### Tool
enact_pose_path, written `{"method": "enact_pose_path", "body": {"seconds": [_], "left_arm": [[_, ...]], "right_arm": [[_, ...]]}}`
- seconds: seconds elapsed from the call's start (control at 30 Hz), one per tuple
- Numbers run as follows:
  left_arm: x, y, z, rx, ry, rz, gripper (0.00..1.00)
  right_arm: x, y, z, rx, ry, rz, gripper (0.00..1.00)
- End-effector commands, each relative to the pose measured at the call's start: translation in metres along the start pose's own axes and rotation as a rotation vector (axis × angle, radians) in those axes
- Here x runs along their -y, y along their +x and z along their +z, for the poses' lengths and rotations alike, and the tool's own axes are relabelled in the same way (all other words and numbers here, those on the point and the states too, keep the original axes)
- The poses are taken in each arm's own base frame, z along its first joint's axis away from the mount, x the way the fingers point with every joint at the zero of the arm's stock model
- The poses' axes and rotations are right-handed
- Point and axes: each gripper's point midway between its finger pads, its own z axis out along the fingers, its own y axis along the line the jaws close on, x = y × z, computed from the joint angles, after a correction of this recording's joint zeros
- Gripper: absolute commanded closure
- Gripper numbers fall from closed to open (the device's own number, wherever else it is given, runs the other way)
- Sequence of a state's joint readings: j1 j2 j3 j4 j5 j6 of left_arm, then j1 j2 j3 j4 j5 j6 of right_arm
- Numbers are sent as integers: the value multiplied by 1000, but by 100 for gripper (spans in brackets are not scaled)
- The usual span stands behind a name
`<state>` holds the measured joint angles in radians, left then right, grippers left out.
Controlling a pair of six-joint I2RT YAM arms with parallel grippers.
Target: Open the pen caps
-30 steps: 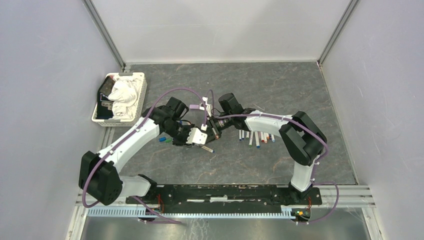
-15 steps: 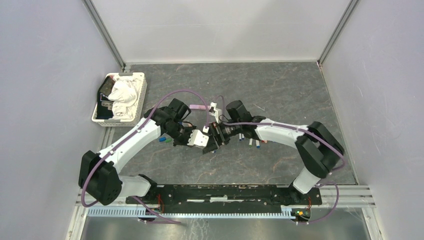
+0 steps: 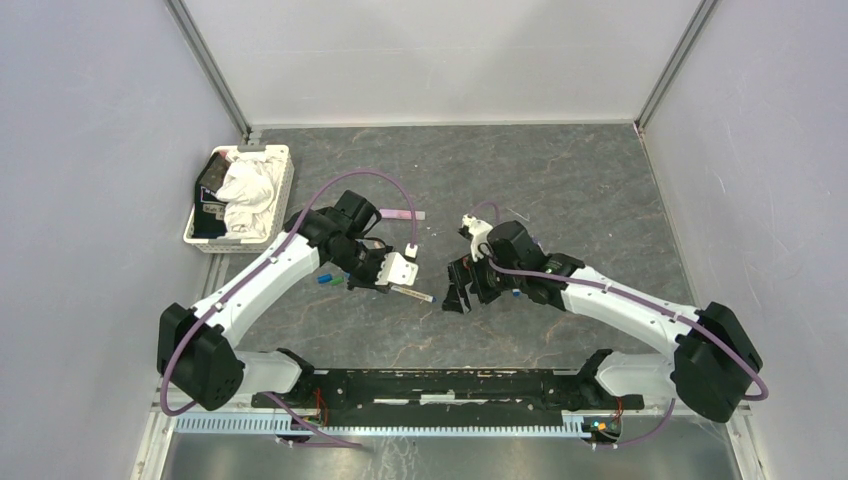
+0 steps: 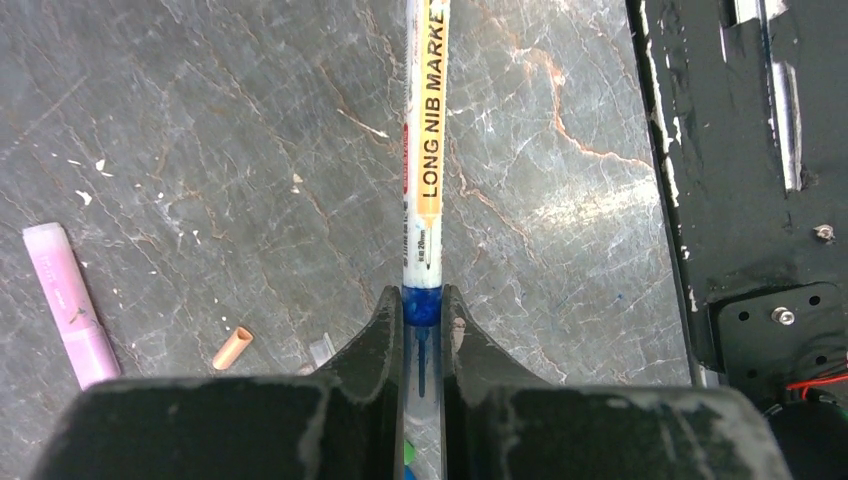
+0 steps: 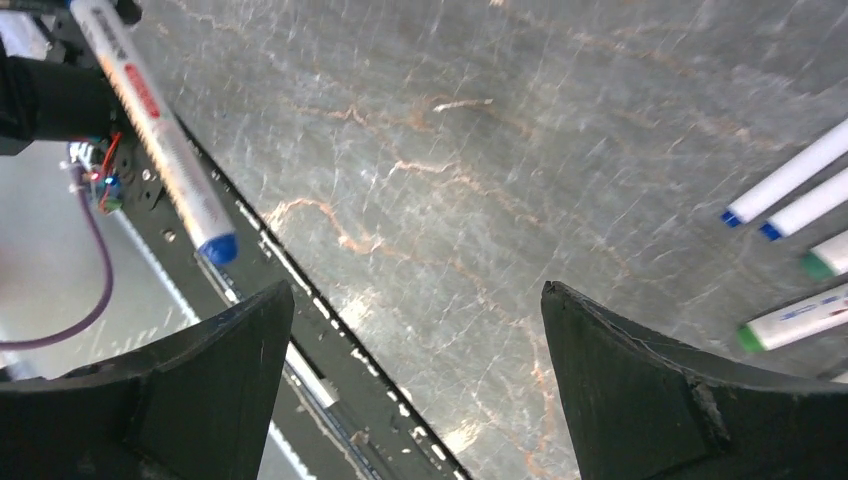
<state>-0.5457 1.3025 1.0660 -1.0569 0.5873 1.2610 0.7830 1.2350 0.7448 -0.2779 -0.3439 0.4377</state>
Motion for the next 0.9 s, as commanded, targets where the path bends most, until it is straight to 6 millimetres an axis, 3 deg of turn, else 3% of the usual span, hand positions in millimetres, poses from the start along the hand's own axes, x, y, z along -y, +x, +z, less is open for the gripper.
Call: {"method": "enact_pose_path", "body": {"seconds": [0.0, 0.17, 0.27, 0.47, 0.57, 0.63, 0.77, 0.87], "left_arm": [[0, -23, -10, 78, -3, -31, 98], [1, -25, -9, 85, 9, -48, 98], [1, -24, -12, 77, -4, -35, 98], [0, -24, -15, 70, -25, -18, 98], [0, -22, -15, 61, -29, -16, 98], [0, -22, -16, 58, -32, -16, 98], [-3, -22, -17, 54, -43, -9, 98], [-5, -21, -17, 50, -49, -11, 98]], "right_arm": [[-3, -58, -8, 166, 65, -108, 2], [-55, -85, 7, 246, -251, -106, 2], [-67, -97, 17, 214, -286, -162, 2], [-92, -90, 32, 118, -441, -164, 2], [-102, -83, 35, 94, -516, -162, 7], [-109, -79, 35, 73, -562, -162, 11], [-117, -71, 40, 1, -627, -160, 36], [-122, -70, 43, -32, -661, -165, 49]]}}
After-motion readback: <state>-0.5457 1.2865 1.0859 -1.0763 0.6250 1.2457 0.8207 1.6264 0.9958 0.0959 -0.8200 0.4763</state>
